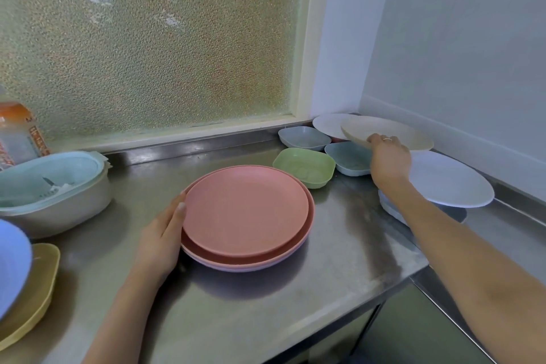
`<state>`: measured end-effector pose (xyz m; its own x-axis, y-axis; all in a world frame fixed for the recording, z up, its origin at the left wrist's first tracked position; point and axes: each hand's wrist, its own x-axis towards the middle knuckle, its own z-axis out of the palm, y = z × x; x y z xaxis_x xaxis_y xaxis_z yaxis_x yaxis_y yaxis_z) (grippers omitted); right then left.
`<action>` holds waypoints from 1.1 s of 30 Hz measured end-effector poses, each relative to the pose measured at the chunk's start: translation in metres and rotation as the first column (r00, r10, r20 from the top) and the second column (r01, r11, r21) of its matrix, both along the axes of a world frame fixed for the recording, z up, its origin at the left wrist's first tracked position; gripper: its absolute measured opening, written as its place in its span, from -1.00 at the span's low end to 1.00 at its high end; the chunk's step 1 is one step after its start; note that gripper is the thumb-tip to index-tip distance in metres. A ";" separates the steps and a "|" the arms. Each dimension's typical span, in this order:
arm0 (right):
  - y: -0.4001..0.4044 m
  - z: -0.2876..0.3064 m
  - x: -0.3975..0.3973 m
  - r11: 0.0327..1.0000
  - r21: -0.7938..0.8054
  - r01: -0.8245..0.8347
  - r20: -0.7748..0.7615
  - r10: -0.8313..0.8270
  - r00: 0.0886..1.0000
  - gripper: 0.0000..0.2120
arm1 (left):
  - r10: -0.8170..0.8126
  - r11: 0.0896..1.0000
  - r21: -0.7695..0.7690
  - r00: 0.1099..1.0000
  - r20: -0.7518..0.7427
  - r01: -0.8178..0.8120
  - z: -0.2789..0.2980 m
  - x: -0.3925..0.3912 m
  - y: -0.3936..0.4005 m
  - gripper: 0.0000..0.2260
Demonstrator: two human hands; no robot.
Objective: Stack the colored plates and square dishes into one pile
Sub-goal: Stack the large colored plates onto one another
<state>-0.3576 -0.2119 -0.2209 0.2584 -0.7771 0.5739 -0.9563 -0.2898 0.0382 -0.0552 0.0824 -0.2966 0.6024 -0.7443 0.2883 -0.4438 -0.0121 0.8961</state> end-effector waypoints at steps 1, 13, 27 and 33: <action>0.005 -0.001 0.001 0.999 -0.033 -0.043 0.025 0.044 0.999 -0.60 | 0.001 1.000 0.002 1.000 -0.005 -0.001 0.000 0.000 0.000 -0.65; 0.172 -0.028 0.059 0.710 -0.383 -0.591 0.266 0.697 0.665 -0.75 | 0.056 0.998 0.025 0.998 -0.024 -0.056 0.001 0.000 0.000 -0.62; 0.224 -0.053 0.058 0.578 -0.179 -0.796 0.148 0.816 0.559 -0.73 | 0.076 0.997 0.006 0.990 -0.115 -0.076 0.009 -0.004 0.000 -0.59; 0.226 -0.046 0.057 0.558 -0.054 -0.828 0.184 0.820 0.541 -0.69 | 0.013 1.000 -0.028 0.999 -0.043 -0.014 0.011 -0.005 0.001 -0.70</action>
<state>-0.3005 0.0146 -0.2669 0.6988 -0.2928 0.6527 -0.2834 -0.9511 -0.1232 -0.0605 0.0835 -0.2860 0.6247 -0.7281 0.2823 -0.4046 0.0075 0.9145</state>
